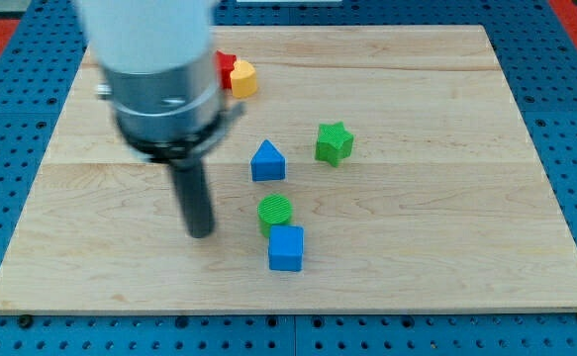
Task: Slide the blue triangle closer to the green circle
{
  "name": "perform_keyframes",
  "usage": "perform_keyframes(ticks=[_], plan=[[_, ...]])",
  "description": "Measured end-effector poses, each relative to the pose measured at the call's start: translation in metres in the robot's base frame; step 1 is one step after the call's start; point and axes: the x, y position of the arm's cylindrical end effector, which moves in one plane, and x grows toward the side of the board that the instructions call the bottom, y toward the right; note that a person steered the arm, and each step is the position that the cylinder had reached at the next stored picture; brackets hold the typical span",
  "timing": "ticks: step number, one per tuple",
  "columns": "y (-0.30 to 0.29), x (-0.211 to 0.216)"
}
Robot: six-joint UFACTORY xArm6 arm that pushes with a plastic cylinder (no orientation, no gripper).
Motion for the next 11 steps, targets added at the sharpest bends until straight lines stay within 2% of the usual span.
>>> perform_keyframes(ticks=[1,2,3,4,5,6,7,10,11], plan=[[-0.024,-0.057],[0.004,-0.109],[0.065,-0.126],[0.114,-0.112],[0.094,-0.091],[0.061,-0.091],[0.060,-0.100],[0.064,-0.047],[0.067,-0.091]])
